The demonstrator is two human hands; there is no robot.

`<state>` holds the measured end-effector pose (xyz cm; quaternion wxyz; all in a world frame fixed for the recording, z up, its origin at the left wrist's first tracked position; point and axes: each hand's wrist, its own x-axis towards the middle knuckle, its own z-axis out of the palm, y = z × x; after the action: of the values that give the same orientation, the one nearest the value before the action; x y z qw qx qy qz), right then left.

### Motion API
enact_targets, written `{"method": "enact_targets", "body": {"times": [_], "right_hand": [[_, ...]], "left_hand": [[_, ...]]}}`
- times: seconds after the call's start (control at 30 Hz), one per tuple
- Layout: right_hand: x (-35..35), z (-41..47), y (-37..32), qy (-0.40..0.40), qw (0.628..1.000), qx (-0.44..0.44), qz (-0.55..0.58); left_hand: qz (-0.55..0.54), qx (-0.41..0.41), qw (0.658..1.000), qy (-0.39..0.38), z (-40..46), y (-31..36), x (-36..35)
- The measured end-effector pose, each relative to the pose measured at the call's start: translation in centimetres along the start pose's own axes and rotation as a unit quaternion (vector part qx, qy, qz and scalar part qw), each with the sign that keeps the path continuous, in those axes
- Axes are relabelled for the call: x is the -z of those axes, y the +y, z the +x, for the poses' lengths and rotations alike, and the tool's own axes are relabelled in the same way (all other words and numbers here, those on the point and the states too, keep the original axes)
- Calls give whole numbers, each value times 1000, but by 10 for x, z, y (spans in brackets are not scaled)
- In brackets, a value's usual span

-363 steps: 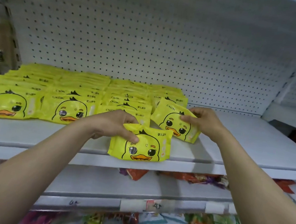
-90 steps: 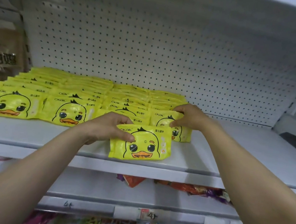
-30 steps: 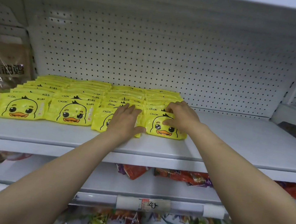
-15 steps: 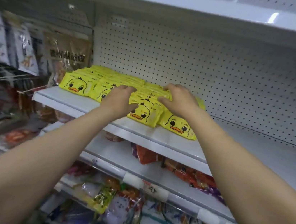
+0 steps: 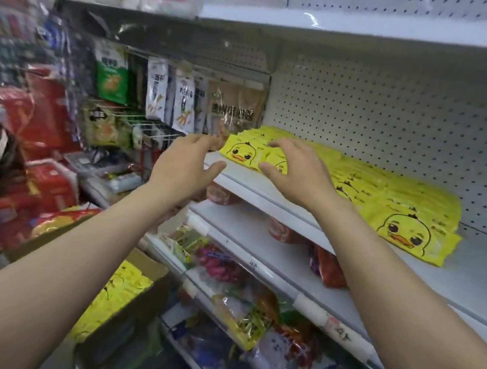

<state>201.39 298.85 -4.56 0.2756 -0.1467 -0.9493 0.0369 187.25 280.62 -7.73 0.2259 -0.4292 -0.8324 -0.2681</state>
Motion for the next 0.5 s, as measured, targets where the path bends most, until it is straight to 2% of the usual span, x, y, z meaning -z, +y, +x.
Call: {"method": "enact_targets", "body": {"times": [0.27,0.5], "right_hand": [[-72,55,-103,-35,998,38,37],[-145,102,-190,-57,995,62,56]], "left_hand": [[70,12,997,5,-12,-121,39],[84,33,996,-27,-21,-227,50]]}}
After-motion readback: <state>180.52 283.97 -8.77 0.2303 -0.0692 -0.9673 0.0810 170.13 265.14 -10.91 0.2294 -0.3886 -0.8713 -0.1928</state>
